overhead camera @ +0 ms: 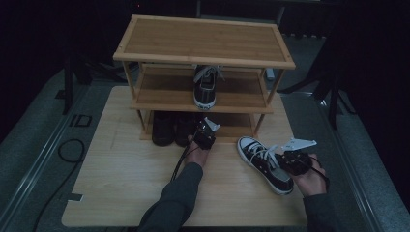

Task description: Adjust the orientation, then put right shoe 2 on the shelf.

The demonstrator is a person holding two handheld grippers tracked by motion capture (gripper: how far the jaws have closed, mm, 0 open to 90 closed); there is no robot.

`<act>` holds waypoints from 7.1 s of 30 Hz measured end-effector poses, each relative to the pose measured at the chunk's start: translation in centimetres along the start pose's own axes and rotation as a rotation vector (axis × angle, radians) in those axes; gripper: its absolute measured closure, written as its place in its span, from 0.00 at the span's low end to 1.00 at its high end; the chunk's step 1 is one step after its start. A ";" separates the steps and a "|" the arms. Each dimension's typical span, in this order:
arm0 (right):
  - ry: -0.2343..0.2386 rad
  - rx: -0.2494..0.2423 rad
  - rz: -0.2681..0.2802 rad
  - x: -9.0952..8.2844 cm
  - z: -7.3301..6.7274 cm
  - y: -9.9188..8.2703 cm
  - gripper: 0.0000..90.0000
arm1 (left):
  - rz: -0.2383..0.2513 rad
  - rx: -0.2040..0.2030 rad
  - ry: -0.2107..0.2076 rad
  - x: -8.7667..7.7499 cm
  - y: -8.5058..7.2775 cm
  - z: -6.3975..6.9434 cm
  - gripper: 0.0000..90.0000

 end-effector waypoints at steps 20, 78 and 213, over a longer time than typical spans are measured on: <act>0.143 -0.117 -0.033 2.3 1.4 1.0 0.98 | -0.003 0.005 0.005 0.0 0.0 0.0 1.00; 0.264 -0.188 0.019 -4.3 2.7 7.3 0.98 | -0.005 0.005 0.008 -0.1 0.0 0.1 1.00; -0.144 0.173 0.157 -3.8 2.9 20.1 0.69 | -0.005 -0.002 0.002 -0.1 0.0 0.0 1.00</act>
Point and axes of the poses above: each handheld gripper's, and its own axes: x roughly forward along the jaws, y roughly out of its top, z roughly to its right, the point moved 1 cm from there along x, roughly forward along the jaws, and after that the axes turned 8 degrees about y, right-handed, at the moved point
